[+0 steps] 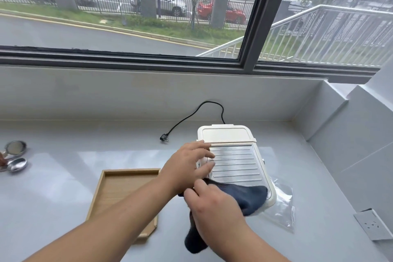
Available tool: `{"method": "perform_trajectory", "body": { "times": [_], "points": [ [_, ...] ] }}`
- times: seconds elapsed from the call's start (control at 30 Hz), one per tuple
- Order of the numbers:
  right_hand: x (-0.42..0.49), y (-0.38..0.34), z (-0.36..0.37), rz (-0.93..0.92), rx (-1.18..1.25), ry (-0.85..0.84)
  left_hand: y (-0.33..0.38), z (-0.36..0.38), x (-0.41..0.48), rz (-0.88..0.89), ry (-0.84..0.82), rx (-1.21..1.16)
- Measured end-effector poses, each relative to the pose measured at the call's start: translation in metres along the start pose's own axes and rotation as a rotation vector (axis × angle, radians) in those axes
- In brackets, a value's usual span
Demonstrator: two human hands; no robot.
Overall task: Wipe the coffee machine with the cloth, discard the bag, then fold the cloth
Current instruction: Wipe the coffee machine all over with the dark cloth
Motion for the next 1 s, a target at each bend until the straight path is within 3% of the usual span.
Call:
{"method": "perform_trajectory", "body": {
  "times": [0.13, 0.2, 0.27, 0.37, 0.47, 0.57, 0.7, 0.8, 0.87, 1.0],
  "points": [
    [0.033, 0.013, -0.001, -0.003, 0.026, 0.017, -0.022, -0.023, -0.001, -0.265, 0.131, -0.225],
    [0.051, 0.026, -0.002, 0.029, 0.029, 0.01, -0.03, -0.029, -0.006, -0.39, 0.05, -0.469],
    [0.067, 0.045, -0.004, 0.116, 0.057, -0.003, -0.032, -0.027, -0.014, -0.447, -0.045, -0.564],
    [0.088, 0.069, 0.001, 0.23, 0.113, 0.002, -0.035, -0.017, -0.023, -0.446, -0.132, -0.611],
    [0.101, 0.083, 0.013, 0.352, 0.225, -0.008, -0.034, -0.005, -0.031, -0.33, -0.235, -0.716],
    [0.102, 0.091, 0.011, 0.413, 0.392, 0.041, -0.035, 0.006, -0.034, -0.308, -0.217, -0.621],
    [0.084, 0.093, -0.004, 0.271, 0.551, 0.059, -0.035, 0.005, -0.023, -0.321, -0.032, -0.477],
    [0.06, 0.097, -0.016, 0.152, 0.458, 0.078, -0.035, -0.001, -0.014, -0.341, 0.07, -0.473],
    [0.044, 0.103, -0.019, 0.164, 0.337, 0.094, -0.036, -0.007, -0.01, -0.346, 0.142, -0.336],
    [0.023, 0.108, -0.017, 0.224, 0.219, 0.054, -0.046, -0.008, 0.006, -0.435, 0.152, -0.313]
  ]
}}
Point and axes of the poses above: each hand's wrist, its own x-axis towards the middle knuckle, its own z-axis out of the palm, y = z × x, the point moved 4 cm from there along x, towards the middle knuckle, and after that the axes turned 13 degrees about -z, right-handed, at the moved point
